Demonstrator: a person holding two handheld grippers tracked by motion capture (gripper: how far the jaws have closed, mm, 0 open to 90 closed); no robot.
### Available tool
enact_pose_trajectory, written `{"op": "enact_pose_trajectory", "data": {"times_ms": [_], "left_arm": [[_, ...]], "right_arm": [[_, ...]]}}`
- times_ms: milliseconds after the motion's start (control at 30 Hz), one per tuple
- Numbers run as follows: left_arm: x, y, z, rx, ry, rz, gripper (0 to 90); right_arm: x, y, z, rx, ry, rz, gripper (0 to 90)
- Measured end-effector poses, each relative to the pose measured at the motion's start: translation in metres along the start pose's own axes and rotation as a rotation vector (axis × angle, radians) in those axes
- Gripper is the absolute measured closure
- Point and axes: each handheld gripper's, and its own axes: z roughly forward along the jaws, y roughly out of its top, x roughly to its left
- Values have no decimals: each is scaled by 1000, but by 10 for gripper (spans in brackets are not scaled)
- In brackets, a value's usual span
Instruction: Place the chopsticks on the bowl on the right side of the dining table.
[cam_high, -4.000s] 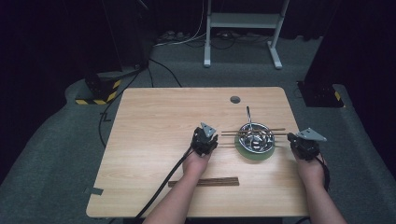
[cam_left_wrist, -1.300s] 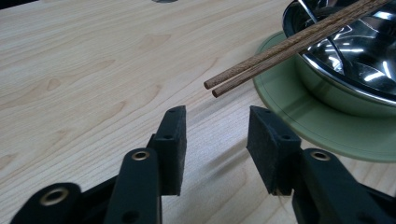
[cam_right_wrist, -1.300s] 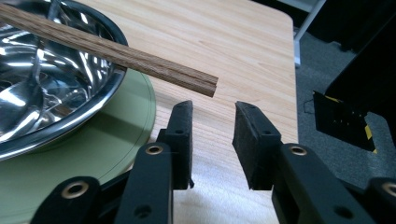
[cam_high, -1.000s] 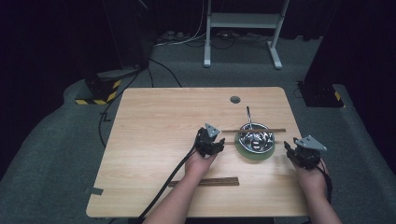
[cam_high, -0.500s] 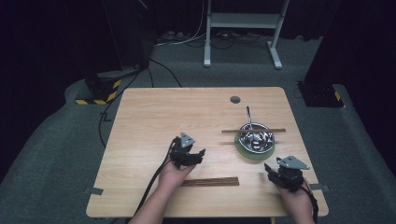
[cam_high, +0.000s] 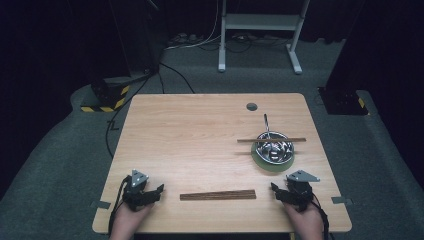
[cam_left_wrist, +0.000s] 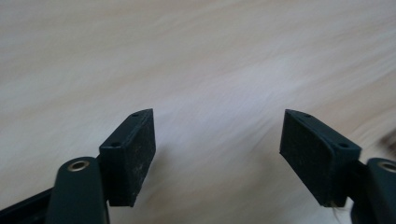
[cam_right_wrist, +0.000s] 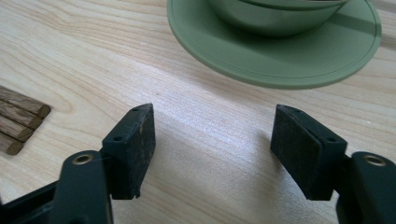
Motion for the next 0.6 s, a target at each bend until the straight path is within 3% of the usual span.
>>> {"op": "enact_pose_trajectory", "data": {"times_ms": [67, 133, 200, 333, 433, 600], "left_arm": [[1, -2, -2, -27, 2, 5, 233], [-3, -4, 0, 5, -1, 40, 180], [-6, -6, 1, -10, -18, 54, 168], [-2, -6, -2, 0, -28, 39, 178], [-4, -7, -2, -25, -26, 12, 182], [-4, -8, -2, -26, -26, 11, 183]], "right_arm": [[1, 0, 1, 2, -9, 11, 279], [1, 1, 1, 3, -12, 20, 278], [1, 1, 2, 3, -17, 24, 278], [2, 1, 2, 4, -17, 28, 279], [2, 1, 2, 4, -17, 28, 279], [1, 2, 2, 3, -18, 24, 279]]}}
